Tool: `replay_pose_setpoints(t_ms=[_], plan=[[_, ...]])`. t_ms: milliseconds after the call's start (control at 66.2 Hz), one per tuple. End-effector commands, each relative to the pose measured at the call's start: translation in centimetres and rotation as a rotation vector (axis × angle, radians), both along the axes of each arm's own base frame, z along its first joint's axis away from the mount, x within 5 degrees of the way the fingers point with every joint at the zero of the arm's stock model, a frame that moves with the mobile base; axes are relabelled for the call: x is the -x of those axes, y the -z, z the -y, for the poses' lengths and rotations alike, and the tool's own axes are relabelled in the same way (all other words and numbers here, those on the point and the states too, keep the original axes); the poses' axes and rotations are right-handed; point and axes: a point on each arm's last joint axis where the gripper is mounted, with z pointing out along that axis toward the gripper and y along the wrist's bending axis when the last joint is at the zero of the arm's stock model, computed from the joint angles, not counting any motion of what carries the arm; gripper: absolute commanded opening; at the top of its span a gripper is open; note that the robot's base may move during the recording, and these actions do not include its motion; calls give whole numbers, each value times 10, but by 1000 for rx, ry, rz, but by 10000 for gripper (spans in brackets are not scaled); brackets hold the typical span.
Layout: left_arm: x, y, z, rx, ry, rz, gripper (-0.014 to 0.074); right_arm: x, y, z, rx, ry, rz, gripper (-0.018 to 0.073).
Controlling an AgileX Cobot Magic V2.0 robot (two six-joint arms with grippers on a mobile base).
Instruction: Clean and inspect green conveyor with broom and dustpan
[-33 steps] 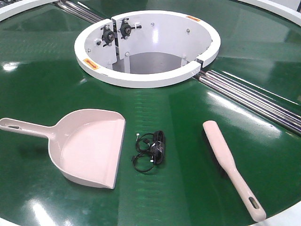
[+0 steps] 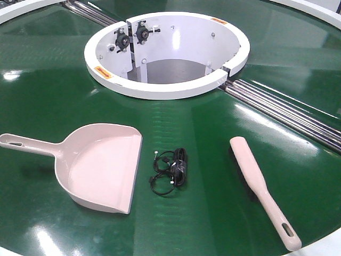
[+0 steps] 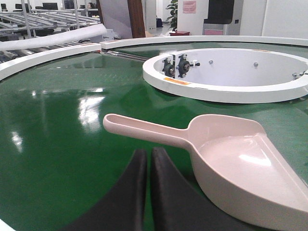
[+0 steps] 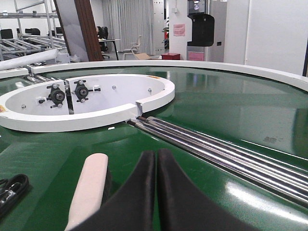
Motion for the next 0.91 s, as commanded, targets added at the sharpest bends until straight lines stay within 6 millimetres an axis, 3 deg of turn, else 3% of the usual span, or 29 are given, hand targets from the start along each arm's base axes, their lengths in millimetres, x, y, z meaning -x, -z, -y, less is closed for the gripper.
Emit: replay_pose_setpoints(t_ms=[0,574,726,892], plan=[[0,-4,0,7,-4,78,-6,1,-6,0,2,1,85,-9],[1,-10,-1,7,-7,136,-6,1,-6,0,2,1,84,-9],[7,-42,-2,0,-17,404,-6,1,-6,0,2,1,84,-9],[12,-89,0,-60,-14,371,-6,1,-6,0,2,1,84,-9]])
